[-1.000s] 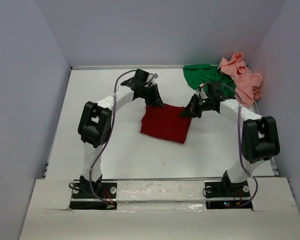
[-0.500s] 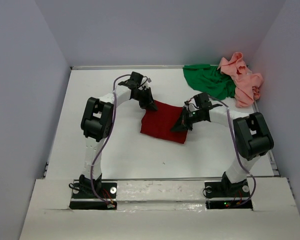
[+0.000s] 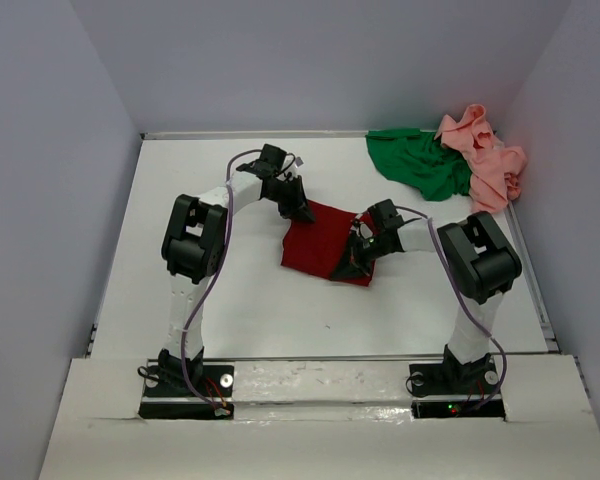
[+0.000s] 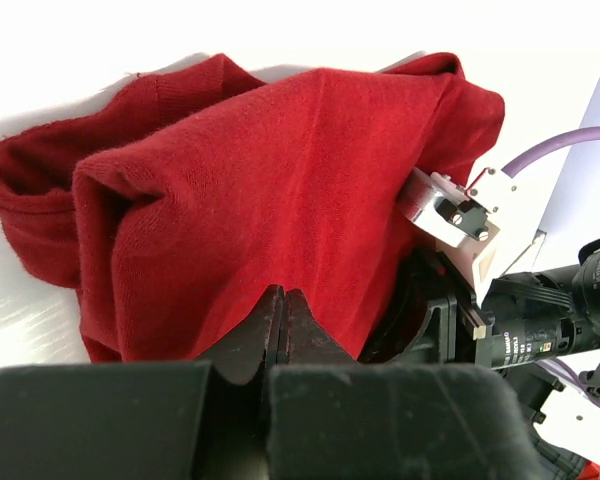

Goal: Fold and stack the t-shirts

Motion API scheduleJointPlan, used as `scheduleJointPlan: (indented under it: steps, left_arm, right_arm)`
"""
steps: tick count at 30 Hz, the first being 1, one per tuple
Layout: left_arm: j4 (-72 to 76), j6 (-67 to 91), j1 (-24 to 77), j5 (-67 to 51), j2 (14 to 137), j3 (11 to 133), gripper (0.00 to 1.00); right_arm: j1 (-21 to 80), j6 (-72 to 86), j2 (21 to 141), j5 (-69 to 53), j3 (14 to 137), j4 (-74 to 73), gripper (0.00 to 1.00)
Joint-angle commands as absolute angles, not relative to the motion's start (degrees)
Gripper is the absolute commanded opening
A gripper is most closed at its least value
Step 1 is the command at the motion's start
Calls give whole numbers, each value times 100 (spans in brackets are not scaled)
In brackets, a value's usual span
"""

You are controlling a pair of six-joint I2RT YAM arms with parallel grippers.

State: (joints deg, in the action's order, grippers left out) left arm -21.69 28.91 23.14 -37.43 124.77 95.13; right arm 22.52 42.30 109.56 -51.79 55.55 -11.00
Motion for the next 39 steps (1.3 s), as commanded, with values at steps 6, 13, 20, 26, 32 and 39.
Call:
scheduleJointPlan:
  steps: [6, 13, 20, 26, 32, 39]
  left_arm:
    - [-2197, 2786, 2276, -3858, 12463, 9650, 0]
    - [-2320, 2733, 2241, -3779, 12551, 9791, 0]
    - [-2417, 2672, 2136, -3718, 12656, 10028, 0]
    - [-2478, 2611, 2092, -3621, 12919, 10318, 0]
    - [-3004, 2382, 2092, -2728, 13341, 10836, 0]
    - [-3366, 2434, 1995, -1575, 13395, 11065, 0]
  right_arm:
    - [2232, 3877, 11355, -4817, 5353, -1107, 0]
    - [2180, 3253, 11610, -3423, 5721, -2317, 0]
    - [2180, 2980, 11470, -2436, 5862, -2751, 0]
    - [2180, 2760, 11408, -2074, 5564, -2558, 0]
    - [2180, 2672, 11312, -2118, 5520, -2540, 0]
    - [2180, 2672, 11259, -2197, 5537, -2549, 0]
